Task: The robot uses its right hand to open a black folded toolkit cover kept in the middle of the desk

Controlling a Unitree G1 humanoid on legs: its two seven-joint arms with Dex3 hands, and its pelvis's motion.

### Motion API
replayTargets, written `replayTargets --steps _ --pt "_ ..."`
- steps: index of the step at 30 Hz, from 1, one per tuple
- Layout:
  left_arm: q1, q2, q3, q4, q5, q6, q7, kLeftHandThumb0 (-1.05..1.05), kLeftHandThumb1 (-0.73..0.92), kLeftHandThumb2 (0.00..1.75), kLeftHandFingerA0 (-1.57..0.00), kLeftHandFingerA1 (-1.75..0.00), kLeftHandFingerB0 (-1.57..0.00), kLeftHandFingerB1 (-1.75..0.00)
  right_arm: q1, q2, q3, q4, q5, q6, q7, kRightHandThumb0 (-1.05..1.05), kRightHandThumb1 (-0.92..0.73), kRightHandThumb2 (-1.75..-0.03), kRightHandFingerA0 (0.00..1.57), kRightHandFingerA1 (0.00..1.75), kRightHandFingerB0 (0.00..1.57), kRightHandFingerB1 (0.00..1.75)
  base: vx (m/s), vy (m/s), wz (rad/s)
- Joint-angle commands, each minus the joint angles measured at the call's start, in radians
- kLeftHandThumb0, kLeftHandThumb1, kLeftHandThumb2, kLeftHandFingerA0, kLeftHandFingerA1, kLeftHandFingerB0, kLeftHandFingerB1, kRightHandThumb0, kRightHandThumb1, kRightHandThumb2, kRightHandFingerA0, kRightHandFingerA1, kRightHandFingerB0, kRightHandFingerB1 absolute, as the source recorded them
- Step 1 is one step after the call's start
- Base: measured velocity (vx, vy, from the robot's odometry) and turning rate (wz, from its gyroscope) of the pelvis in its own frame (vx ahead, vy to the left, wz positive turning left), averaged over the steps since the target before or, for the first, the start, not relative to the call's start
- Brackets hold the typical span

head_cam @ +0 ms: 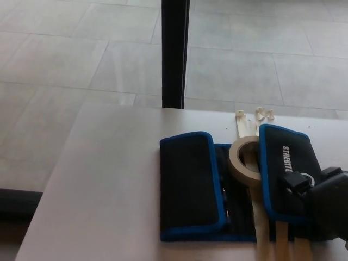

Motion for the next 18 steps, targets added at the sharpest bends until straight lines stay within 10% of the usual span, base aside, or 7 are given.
replayTargets --steps 1,5,7,8,9,18 --pt "-0.009 0.026 -0.023 0.017 0.026 0.009 0.013 -0.89 0.07 1.43 -0.46 -1.08 -0.41 -1.08 -0.030 -0.011 -0.020 0.118 -0.112 0.027 -0.156 -0.39 -0.61 -0.58 0.97 1.56 0.97 0.60 0.00 0.000 0.00" --pt "-0.007 0.023 -0.019 0.020 0.020 0.002 0.019 -0.89 0.06 1.42 -0.52 -1.10 -0.45 -1.10 -0.034 -0.017 -0.066 0.159 -0.079 -0.025 -0.216 -0.35 -0.62 -0.63 0.96 1.63 0.96 0.67 0.00 0.000 0.00" --pt "-0.007 0.026 -0.016 0.021 0.014 0.003 0.012 -0.89 0.07 1.42 -0.52 -1.10 -0.43 -1.09 0.000 0.025 -0.215 0.158 0.105 -0.091 -0.149 -0.36 -0.44 -0.91 1.27 1.38 0.85 0.76 0.00 0.000 0.00" --pt "-0.009 0.027 -0.013 0.019 0.010 0.009 0.007 -0.88 0.07 1.43 -0.47 -1.09 -0.40 -1.07 0.013 0.038 -0.269 0.134 0.158 -0.066 -0.080 -0.38 -0.47 -0.93 1.25 1.38 0.85 0.76 0.00 0.000 0.00" --pt "-0.007 0.027 -0.014 0.016 0.009 0.007 0.006 -0.93 0.09 1.42 -0.49 -1.11 -0.40 -1.10 0.019 0.050 -0.308 0.131 0.181 -0.063 -0.070 -0.32 -0.61 -0.59 1.02 1.63 0.96 0.60 0.00 0.000 0.00" --pt "-0.001 0.028 -0.016 0.015 0.011 0.002 0.004 -0.99 0.18 1.34 -0.51 -1.03 -0.42 -0.99 0.069 0.197 -0.716 0.095 0.511 -0.044 -0.018 -0.26 -0.64 -0.64 0.93 1.55 0.99 0.66 0.00 0.000 0.00"
